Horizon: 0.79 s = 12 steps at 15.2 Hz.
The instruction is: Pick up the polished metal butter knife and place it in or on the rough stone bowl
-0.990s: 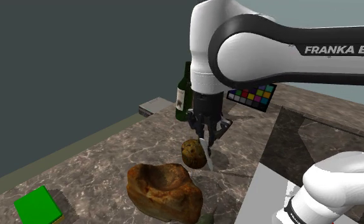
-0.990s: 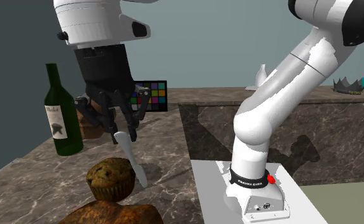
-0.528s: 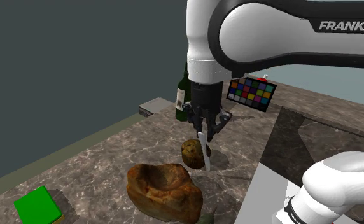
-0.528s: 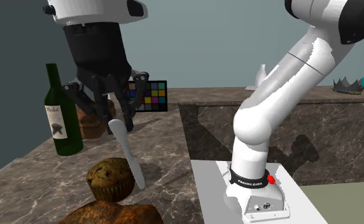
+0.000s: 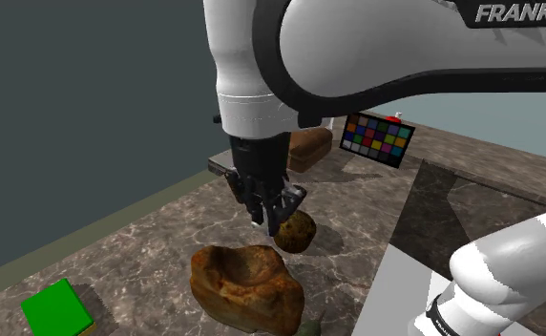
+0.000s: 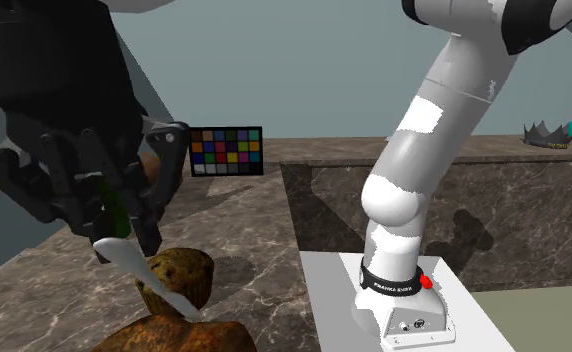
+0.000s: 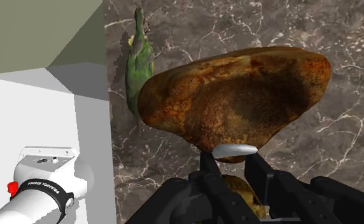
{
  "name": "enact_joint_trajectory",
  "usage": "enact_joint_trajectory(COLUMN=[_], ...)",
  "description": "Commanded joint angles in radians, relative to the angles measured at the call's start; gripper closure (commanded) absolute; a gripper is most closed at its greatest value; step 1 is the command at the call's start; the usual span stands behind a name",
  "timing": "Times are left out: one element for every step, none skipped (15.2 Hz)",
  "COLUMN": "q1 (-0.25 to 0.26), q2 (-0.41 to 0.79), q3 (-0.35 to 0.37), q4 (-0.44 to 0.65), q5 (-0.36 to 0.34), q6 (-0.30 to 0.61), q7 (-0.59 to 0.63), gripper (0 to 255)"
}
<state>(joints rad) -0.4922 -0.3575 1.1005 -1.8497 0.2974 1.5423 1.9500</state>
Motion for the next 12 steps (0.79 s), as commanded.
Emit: enact_joint_trajectory(q1=[-0.062,-0.114,-0.22,-0.48,-0.449,-0.43,-0.422,-0.416,-0.411,-0.408,-0.405,-0.403], q2=[0.089,0.149,0.234,0.19,0.166,0.145,0.144,0.145,0.145,0.145,0.145,0.144], q3=[0.131,0.228,0.397,0.646,0.601,0.57,0.565,0.562,0.56,0.559,0.558,0.558], q4=[0.082,0.121,0.16,0.215,0.201,0.186,0.171,0.157,0.142,0.128,0.114,0.101], q5=[-0.05,-0.093,-0.163,-0.122,-0.1,-0.08,-0.079,-0.079,-0.079,-0.079,-0.078,-0.077], q6=[-0.003,0.001,0.004,-0.013,-0.003,0.007,0.02,0.034,0.048,0.061,0.075,0.088], q7=[0.094,0.15,0.225,0.215,0.197,0.182,0.18,0.18,0.18,0.18,0.179,0.178], gripper=[255,255,255,255,255,255,255,255,255,255,255,255])
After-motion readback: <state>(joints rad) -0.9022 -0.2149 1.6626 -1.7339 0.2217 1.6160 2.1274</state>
